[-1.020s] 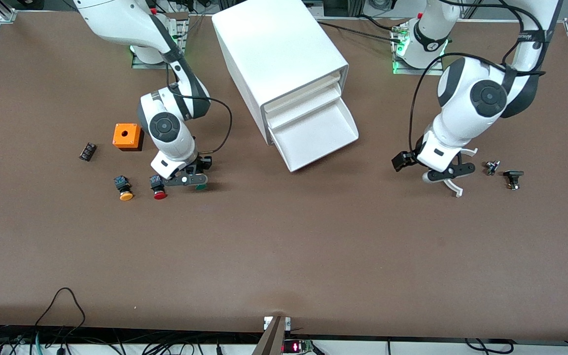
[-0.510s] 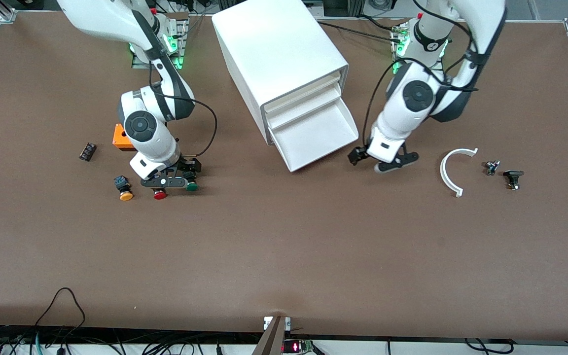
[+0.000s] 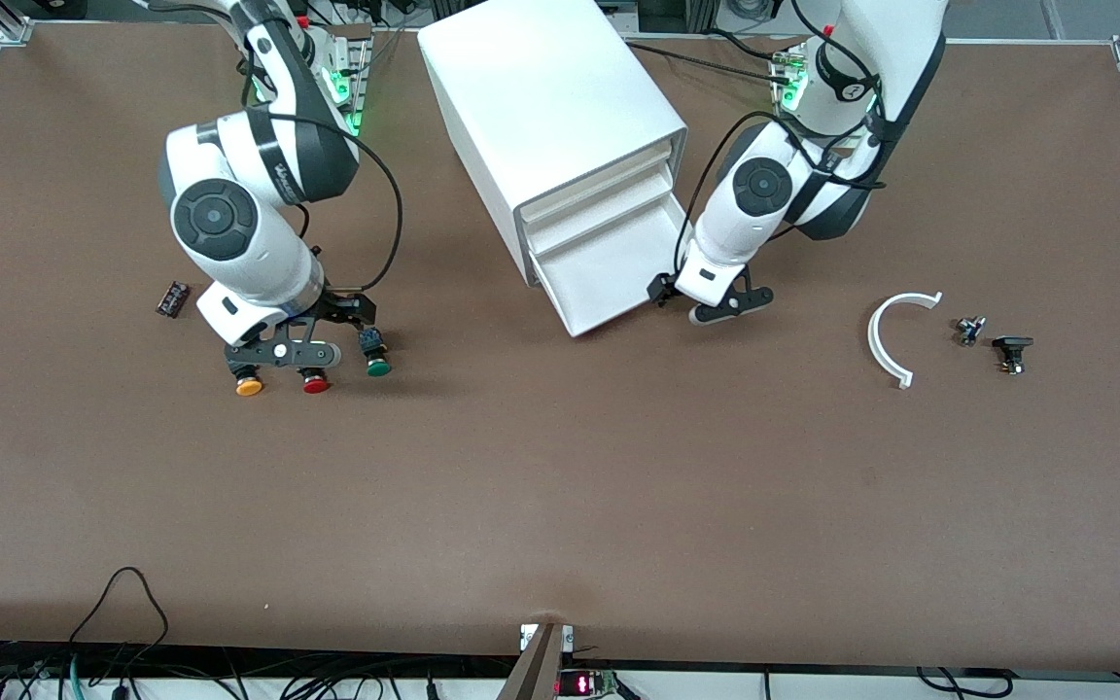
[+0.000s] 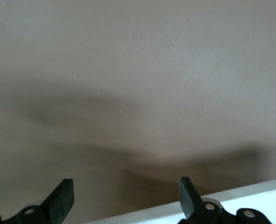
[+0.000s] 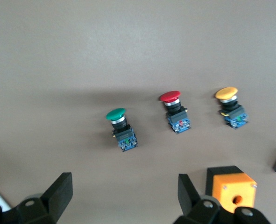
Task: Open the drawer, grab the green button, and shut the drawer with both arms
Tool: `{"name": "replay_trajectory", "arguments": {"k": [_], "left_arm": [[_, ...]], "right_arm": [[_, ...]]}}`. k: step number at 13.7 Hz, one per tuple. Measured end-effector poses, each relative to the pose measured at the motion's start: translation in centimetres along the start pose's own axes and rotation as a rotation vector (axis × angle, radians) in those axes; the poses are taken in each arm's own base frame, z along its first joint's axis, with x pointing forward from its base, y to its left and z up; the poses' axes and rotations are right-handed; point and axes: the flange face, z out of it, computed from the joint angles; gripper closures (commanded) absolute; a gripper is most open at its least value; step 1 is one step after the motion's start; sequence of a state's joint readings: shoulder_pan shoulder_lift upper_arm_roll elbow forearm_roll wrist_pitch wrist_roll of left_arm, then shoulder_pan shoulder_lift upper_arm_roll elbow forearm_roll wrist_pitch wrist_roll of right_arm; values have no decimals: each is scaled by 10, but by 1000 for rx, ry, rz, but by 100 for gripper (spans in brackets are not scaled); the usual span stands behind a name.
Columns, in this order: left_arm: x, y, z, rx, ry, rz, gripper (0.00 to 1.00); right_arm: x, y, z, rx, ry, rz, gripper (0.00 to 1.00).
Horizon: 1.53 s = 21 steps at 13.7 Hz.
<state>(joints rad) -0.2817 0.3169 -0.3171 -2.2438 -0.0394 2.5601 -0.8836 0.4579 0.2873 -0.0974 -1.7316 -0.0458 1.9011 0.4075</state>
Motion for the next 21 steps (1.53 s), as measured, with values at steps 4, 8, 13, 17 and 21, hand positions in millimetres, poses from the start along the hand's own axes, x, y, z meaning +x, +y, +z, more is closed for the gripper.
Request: {"name": "replay_trajectory", "arguments": {"k": [4, 8, 13, 17, 21], "left_arm": [[-53, 32, 8, 3, -45, -16, 0], [-100, 50, 12, 35, -93, 35, 0], [-103, 51, 11, 39, -100, 37, 0], [-20, 24, -25, -19, -23, 16, 0], [74, -34, -93, -50, 111, 79, 0]], "right_arm": [[18, 33, -65, 36, 78, 59, 0], [25, 133, -108, 60, 110, 130, 0], [12, 241, -128, 56, 91, 16, 0], [-8, 257, -145, 58, 79, -25, 0], [-42, 251, -157, 63, 87, -41, 0]]}}
